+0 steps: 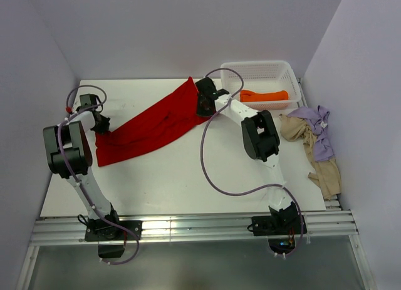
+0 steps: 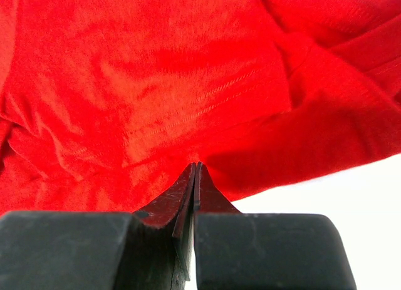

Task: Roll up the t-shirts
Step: Fold the tshirt

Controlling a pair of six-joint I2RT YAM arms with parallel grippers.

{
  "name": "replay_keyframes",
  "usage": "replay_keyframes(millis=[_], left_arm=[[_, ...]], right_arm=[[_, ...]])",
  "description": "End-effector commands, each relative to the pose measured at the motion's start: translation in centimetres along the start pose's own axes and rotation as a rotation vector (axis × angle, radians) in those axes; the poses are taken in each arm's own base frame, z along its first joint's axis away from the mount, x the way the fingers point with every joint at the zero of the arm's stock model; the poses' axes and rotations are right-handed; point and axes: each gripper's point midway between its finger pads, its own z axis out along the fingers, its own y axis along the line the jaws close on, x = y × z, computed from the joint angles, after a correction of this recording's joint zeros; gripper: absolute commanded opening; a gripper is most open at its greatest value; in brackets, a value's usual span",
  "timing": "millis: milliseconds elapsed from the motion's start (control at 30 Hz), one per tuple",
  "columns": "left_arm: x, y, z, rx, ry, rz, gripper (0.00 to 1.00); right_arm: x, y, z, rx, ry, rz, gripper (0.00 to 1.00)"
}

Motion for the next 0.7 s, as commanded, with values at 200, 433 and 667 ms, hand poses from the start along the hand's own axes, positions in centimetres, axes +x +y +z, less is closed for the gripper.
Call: replay_keyframes(millis=[200, 433, 667], left_arm=[[8.4, 8.4, -1.7, -0.115, 0.192, 0.068, 0.00], [9.7, 8.9, -3.7, -0.068, 0.200, 0.073, 0.00], [11.4, 9.1, -4.7, -0.053, 0.196, 0.100, 0.00]], right_arm=[[-2.4, -0.6, -1.1, 0.017, -0.032, 0.014, 0.00], [-1.9, -0.5, -3.8, -0.029, -0.064, 0.023, 0.00], [-0.3, -0.8, -4.9, -0.027, -0.037, 0.032, 0.00]])
